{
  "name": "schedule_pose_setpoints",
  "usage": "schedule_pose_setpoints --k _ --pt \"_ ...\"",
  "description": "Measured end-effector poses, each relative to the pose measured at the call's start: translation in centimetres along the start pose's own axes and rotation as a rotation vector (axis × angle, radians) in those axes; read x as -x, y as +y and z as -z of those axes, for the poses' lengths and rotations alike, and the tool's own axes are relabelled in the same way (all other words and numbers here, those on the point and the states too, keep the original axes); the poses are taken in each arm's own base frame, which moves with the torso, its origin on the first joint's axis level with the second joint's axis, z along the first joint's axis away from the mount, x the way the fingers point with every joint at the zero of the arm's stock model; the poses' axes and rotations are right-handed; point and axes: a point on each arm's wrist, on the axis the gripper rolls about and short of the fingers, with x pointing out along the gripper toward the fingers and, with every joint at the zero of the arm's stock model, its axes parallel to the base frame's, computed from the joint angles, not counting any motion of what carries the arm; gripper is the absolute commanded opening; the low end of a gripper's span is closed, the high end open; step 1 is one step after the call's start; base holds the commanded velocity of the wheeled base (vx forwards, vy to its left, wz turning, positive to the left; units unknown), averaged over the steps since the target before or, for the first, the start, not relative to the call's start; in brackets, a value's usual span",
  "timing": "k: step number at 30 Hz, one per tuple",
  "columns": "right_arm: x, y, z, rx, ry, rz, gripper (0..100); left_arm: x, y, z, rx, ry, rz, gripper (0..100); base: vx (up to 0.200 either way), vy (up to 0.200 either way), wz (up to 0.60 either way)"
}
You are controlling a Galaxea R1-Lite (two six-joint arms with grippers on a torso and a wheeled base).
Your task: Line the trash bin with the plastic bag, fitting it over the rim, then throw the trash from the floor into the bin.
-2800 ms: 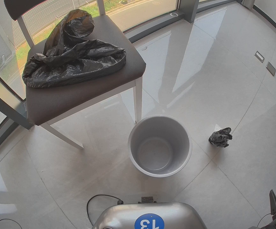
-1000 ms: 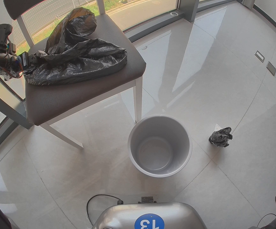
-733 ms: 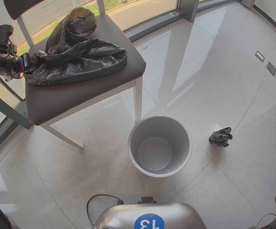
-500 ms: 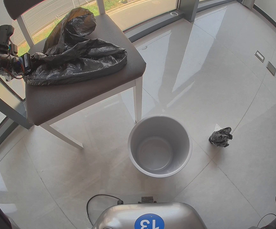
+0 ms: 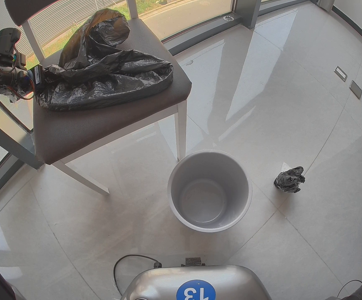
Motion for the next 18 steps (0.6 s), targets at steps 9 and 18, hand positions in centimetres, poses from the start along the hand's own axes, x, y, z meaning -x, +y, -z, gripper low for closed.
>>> schedule_pose_setpoints --k 9,18 --pt "-1.9 0.3 -6.5 0.02 0.055 -0.015 100 1.9 -3.0 0.0 -0.041 -0.029 0.075 0 0.0 0.0 0.0" --pt "-6.8 0.1 -10.1 0.126 0.199 -0.063 100 7.8 -9.7 0.8 -0.127 -0.08 0.302 0 0.0 0.0 0.0"
